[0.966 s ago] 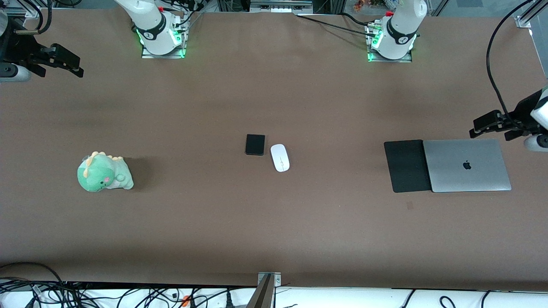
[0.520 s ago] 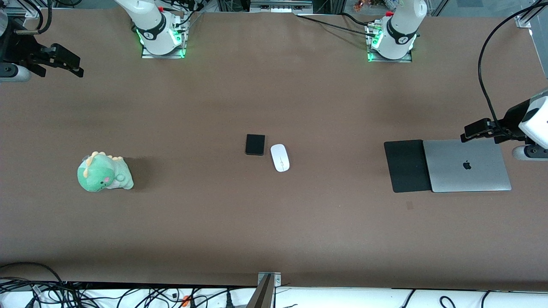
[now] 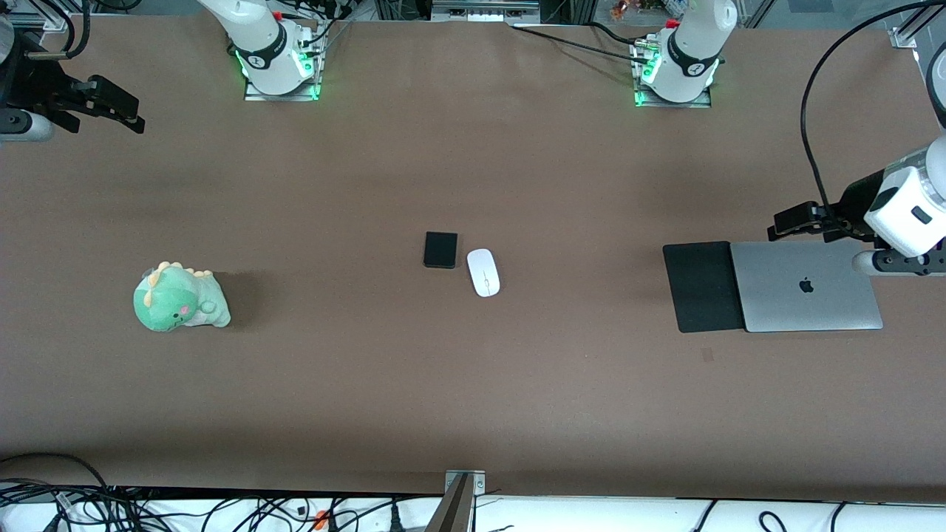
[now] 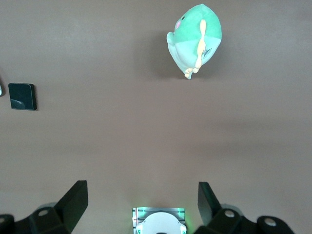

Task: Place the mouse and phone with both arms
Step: 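Move the left gripper over toward the white mouse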

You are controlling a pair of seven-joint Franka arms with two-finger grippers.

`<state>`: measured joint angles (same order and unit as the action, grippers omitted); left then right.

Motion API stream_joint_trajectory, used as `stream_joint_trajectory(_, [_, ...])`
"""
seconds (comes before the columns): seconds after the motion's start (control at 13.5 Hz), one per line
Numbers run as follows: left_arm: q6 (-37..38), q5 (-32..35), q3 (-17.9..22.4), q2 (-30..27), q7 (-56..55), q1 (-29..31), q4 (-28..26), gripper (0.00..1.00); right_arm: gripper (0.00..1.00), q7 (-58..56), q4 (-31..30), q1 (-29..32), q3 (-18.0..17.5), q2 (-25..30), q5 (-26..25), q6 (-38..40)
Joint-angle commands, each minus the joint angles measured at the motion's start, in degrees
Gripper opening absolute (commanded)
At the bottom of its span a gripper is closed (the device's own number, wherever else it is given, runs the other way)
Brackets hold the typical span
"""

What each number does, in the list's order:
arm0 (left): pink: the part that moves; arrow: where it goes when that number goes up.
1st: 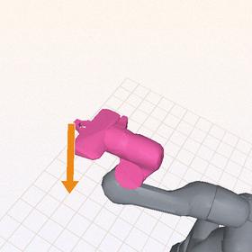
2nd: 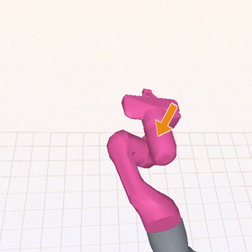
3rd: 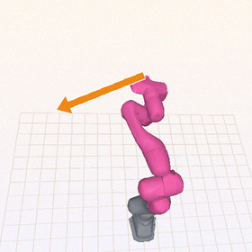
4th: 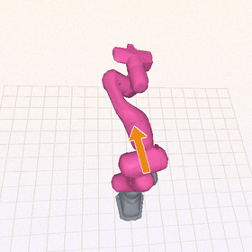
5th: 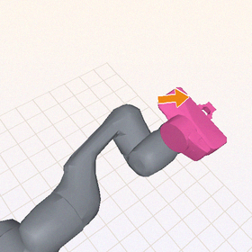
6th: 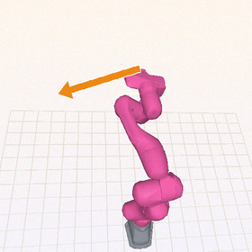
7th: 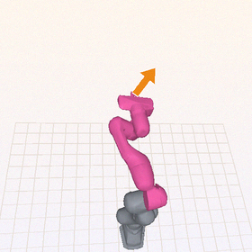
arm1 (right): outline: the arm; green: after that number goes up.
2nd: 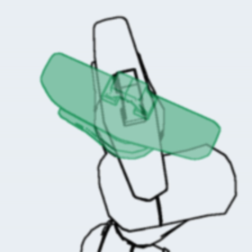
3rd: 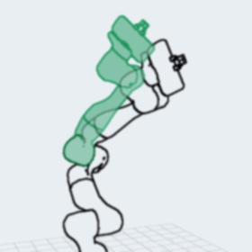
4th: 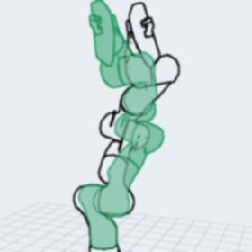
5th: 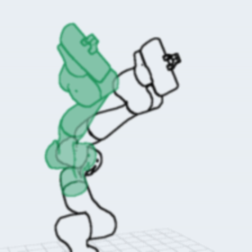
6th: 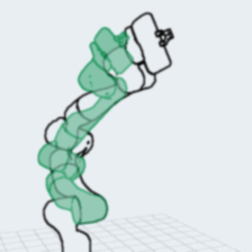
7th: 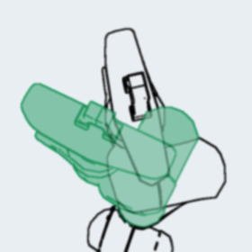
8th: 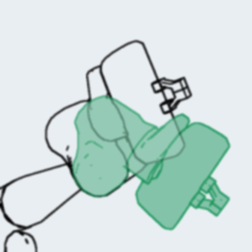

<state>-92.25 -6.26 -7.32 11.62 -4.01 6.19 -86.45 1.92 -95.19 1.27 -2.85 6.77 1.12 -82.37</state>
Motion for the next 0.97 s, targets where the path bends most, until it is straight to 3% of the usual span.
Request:
stream_joint_trajectory(0.0, [0.5, -1.3, -0.1, 1.3, -2.6, -1.8, 0.9, 1.00, 1.00, 0.2, -0.2, 0.2, 0.0, 0.6, 1.2, 0.8])
stream_joint_trajectory(0.3, [-2.1, -4.1, -0.2, 2.1, -6.1, -3.6, 0.1, 1.00, 1.00, 0.2, -0.3, 0.1, -0.3, 0.6, 1.2, 0.8])
stream_joint_trajectory(0.89, [-9.7, -3.8, -0.1, 6.7, -18.0, -12.9, 0.2, 1.00, 1.00, 0.2, -0.5, 0.1, -0.5, 0.3, 1.2, 1.3])
